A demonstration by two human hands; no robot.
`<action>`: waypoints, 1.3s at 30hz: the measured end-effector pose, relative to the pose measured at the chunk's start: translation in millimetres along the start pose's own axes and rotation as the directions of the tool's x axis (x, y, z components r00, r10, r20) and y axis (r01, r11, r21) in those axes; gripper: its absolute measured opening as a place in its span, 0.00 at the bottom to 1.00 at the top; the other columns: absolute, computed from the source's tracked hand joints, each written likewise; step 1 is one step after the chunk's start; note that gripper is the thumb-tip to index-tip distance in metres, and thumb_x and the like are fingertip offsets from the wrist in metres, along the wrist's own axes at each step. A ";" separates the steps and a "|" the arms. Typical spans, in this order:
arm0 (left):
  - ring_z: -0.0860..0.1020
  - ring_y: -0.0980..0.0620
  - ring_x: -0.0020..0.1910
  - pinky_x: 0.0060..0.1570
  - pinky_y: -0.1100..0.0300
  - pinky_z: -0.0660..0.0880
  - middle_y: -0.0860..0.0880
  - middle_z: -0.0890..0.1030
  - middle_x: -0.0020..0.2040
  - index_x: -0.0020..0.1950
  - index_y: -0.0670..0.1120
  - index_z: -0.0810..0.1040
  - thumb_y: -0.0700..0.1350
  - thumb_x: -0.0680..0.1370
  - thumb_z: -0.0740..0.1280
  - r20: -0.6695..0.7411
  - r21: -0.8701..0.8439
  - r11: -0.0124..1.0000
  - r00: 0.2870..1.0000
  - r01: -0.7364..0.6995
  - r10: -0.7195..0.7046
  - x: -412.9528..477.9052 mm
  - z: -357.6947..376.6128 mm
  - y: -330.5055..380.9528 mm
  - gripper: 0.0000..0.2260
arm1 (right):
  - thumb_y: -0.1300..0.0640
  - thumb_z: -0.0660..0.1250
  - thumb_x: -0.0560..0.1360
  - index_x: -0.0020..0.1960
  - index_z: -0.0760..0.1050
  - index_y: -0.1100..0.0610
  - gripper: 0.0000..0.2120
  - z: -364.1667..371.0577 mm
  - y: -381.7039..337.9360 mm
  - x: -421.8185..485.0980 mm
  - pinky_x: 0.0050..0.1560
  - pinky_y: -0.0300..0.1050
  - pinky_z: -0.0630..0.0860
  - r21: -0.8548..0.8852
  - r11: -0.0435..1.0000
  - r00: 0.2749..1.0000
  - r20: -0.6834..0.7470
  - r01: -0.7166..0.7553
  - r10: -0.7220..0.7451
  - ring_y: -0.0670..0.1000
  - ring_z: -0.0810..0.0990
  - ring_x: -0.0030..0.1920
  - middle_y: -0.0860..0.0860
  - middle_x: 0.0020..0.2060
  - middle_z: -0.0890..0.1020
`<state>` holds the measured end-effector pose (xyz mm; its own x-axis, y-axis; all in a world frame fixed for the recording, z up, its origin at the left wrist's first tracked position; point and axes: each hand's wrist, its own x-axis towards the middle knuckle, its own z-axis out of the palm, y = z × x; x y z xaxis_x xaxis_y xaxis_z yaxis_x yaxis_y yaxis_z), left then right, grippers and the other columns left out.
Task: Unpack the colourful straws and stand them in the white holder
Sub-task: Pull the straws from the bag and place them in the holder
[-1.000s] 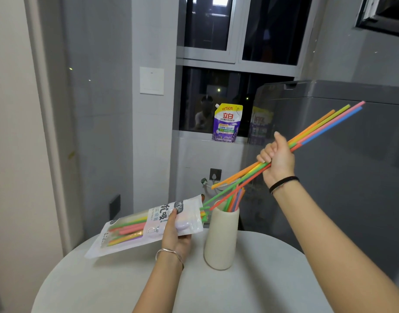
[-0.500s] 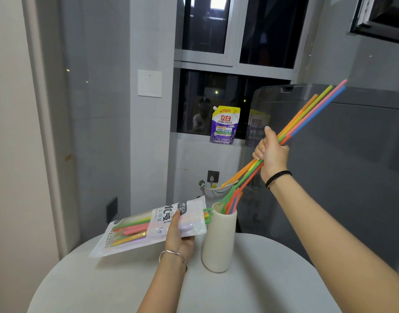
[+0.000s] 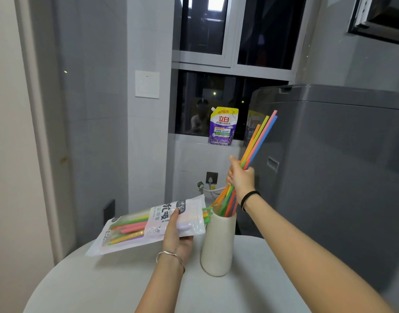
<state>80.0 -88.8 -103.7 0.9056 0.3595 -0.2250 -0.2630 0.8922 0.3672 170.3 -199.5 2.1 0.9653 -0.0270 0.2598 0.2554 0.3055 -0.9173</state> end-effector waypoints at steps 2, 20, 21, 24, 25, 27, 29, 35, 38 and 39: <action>0.79 0.50 0.48 0.47 0.56 0.78 0.45 0.79 0.59 0.67 0.46 0.72 0.40 0.77 0.66 -0.004 -0.001 1.000 1.000 -0.009 0.009 2.6 -2.6 1.5 0.17 | 0.55 0.63 0.77 0.30 0.63 0.53 0.18 0.0 7.0 -0.6 0.18 0.33 0.60 0.011 1.000 1.000 -0.011 -0.020 0.020 0.42 0.61 0.15 0.45 0.15 0.64; 0.78 0.50 0.45 0.49 0.54 0.76 0.46 0.80 0.48 0.61 0.46 0.72 0.40 0.78 0.65 -0.016 -0.001 1.000 1.000 0.007 -0.007 5.0 -7.6 -2.7 0.12 | 0.55 0.63 0.77 0.35 0.61 0.53 0.16 -17.3 -21.3 7.1 0.17 0.33 0.61 0.066 0.997 0.988 -0.149 0.045 -0.035 0.41 0.61 0.15 0.45 0.15 0.64; 0.78 0.50 0.45 0.45 0.55 0.78 0.46 0.80 0.48 0.61 0.46 0.72 0.40 0.78 0.65 -0.012 0.004 1.000 1.000 0.007 -0.007 4.7 -8.0 -2.5 0.12 | 0.55 0.63 0.77 0.34 0.61 0.53 0.16 -16.6 -18.2 6.7 0.17 0.33 0.60 0.055 0.998 0.990 -0.140 0.040 -0.032 0.41 0.61 0.15 0.45 0.15 0.64; 0.78 0.50 0.45 0.32 0.59 0.80 0.46 0.80 0.48 0.61 0.45 0.72 0.41 0.78 0.64 -0.005 0.004 1.000 1.000 0.010 -0.010 4.9 -9.1 -1.9 0.12 | 0.55 0.63 0.76 0.33 0.61 0.53 0.17 -11.6 -7.8 8.2 0.18 0.34 0.60 0.017 1.000 0.993 -0.116 0.014 -0.012 0.43 0.60 0.16 0.45 0.17 0.63; 0.78 0.50 0.45 0.31 0.59 0.80 0.47 0.80 0.47 0.61 0.45 0.72 0.41 0.78 0.64 -0.002 0.009 1.000 1.000 0.012 -0.012 5.2 -9.5 -1.9 0.11 | 0.55 0.63 0.77 0.33 0.61 0.53 0.17 -9.2 -3.3 9.1 0.18 0.33 0.60 -0.001 1.000 0.995 -0.098 0.004 -0.004 0.43 0.60 0.16 0.45 0.16 0.63; 0.79 0.50 0.45 0.31 0.59 0.80 0.47 0.81 0.46 0.60 0.45 0.73 0.41 0.78 0.64 -0.002 0.012 1.000 1.000 0.015 -0.015 4.1 -9.4 -2.0 0.11 | 0.55 0.63 0.77 0.32 0.61 0.53 0.18 -5.4 7.6 10.4 0.18 0.33 0.60 -0.047 0.999 0.999 -0.054 -0.010 0.008 0.43 0.61 0.16 0.44 0.15 0.63; 0.79 0.50 0.45 0.34 0.58 0.80 0.46 0.81 0.47 0.64 0.45 0.72 0.41 0.78 0.65 -0.007 0.008 1.000 1.000 0.016 -0.016 4.8 -9.8 -2.4 0.14 | 0.54 0.63 0.77 0.30 0.61 0.53 0.19 -4.2 21.5 11.9 0.21 0.35 0.62 -0.125 0.992 1.000 -0.013 -0.005 0.003 0.44 0.62 0.17 0.44 0.16 0.64; 0.78 0.48 0.49 0.41 0.56 0.80 0.43 0.79 0.59 0.70 0.42 0.70 0.41 0.78 0.65 -0.013 0.025 1.000 1.000 0.008 -0.007 9.4 -15.0 -1.1 0.20 | 0.52 0.66 0.75 0.28 0.68 0.56 0.19 -10.6 44.6 16.6 0.30 0.37 0.75 -0.368 0.922 0.992 0.064 0.122 -0.106 0.46 0.73 0.23 0.52 0.23 0.73; 0.79 0.49 0.47 0.45 0.55 0.79 0.46 0.84 0.46 0.66 0.44 0.72 0.41 0.78 0.65 -0.017 0.027 0.999 1.000 0.018 -0.018 12.7 -16.7 -0.8 0.17 | 0.55 0.68 0.74 0.31 0.70 0.55 0.15 -11.8 42.9 17.5 0.29 0.35 0.75 -0.363 0.919 0.988 0.075 0.154 -0.136 0.45 0.76 0.24 0.50 0.23 0.76; 0.79 0.50 0.45 0.42 0.56 0.80 0.47 0.85 0.39 0.63 0.44 0.73 0.41 0.78 0.65 -0.015 0.026 0.999 1.000 0.022 -0.022 13.0 -17.6 -1.0 0.14 | 0.56 0.68 0.74 0.31 0.70 0.56 0.15 -11.9 42.2 18.0 0.29 0.34 0.75 -0.352 0.922 0.987 0.083 0.160 -0.139 0.45 0.77 0.24 0.50 0.24 0.76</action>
<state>86.2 -80.2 -122.9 0.9060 0.3439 -0.2468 -0.2339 0.8927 0.3852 199.1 -198.5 -35.5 0.9124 0.0094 0.4091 0.4089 -0.0575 -0.9108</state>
